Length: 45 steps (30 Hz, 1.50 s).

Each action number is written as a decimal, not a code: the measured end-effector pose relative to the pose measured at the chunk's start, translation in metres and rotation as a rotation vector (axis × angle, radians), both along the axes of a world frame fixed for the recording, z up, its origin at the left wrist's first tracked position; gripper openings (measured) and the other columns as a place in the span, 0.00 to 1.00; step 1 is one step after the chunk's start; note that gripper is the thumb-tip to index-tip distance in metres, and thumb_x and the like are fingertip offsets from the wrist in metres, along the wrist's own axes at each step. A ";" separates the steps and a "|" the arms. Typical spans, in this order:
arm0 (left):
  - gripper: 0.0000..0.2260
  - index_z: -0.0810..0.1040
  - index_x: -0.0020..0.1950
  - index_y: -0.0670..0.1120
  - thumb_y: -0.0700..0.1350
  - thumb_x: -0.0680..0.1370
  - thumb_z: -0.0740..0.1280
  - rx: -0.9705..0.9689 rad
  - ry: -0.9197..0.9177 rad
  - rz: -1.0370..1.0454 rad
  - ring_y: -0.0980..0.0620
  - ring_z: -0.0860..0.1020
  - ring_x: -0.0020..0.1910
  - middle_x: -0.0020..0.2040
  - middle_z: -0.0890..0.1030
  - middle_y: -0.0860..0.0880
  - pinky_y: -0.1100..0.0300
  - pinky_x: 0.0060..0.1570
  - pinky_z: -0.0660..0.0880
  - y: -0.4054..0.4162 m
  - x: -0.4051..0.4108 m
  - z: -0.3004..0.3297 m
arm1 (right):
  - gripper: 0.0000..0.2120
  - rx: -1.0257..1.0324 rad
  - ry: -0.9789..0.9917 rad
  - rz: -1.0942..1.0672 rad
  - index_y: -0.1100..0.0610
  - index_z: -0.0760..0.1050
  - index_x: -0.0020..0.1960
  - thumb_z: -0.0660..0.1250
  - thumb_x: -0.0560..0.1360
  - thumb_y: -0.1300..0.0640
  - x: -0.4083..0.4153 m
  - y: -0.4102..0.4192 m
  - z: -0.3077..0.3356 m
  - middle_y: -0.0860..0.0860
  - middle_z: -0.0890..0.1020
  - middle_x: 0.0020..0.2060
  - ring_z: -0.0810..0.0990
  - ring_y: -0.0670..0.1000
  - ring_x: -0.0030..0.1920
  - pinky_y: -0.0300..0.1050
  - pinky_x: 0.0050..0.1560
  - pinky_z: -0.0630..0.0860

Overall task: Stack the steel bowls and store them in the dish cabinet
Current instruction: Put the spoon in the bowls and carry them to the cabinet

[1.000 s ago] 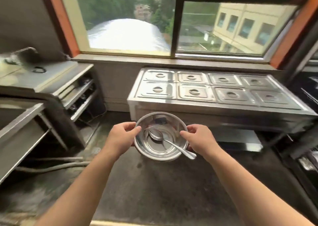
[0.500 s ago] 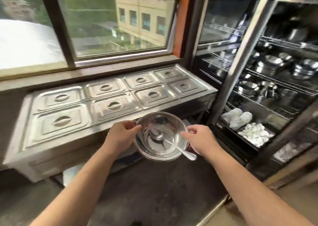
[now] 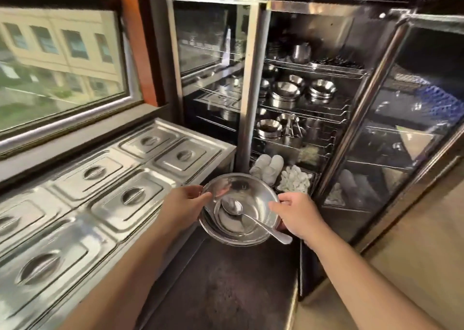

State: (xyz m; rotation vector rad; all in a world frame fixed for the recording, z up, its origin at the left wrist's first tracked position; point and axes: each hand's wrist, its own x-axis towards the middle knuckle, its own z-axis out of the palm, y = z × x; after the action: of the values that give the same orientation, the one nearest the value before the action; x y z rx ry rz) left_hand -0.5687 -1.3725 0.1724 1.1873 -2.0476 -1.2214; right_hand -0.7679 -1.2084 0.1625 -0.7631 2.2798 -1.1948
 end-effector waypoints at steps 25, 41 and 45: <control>0.17 0.84 0.60 0.50 0.53 0.73 0.73 -0.007 -0.077 -0.243 0.52 0.84 0.49 0.50 0.87 0.53 0.52 0.55 0.79 -0.208 -0.444 -0.025 | 0.15 0.087 0.046 -0.267 0.67 0.81 0.42 0.68 0.68 0.54 -0.389 -0.158 -0.010 0.65 0.84 0.35 0.82 0.60 0.31 0.68 0.44 0.82; 0.19 0.80 0.41 0.38 0.54 0.77 0.68 -0.115 -0.067 -0.713 0.47 0.75 0.33 0.37 0.81 0.38 0.50 0.38 0.74 -0.343 -0.724 -0.019 | 0.14 0.124 0.053 -0.649 0.70 0.81 0.48 0.68 0.75 0.57 -0.581 -0.255 -0.001 0.69 0.85 0.43 0.86 0.65 0.39 0.70 0.44 0.82; 0.20 0.76 0.38 0.35 0.53 0.76 0.68 -0.062 -0.042 -0.758 0.49 0.71 0.30 0.31 0.76 0.39 0.56 0.32 0.65 -0.346 -0.775 -0.021 | 0.15 0.125 0.041 -0.699 0.69 0.78 0.40 0.67 0.76 0.57 -0.618 -0.256 0.000 0.61 0.80 0.29 0.83 0.54 0.28 0.67 0.43 0.84</control>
State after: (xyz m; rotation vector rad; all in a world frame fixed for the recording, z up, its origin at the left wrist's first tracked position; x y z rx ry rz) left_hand -1.3435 -1.7186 0.1517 0.3880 -2.6510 -1.4277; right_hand -1.3859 -1.4644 0.1621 0.0863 2.7208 -1.2906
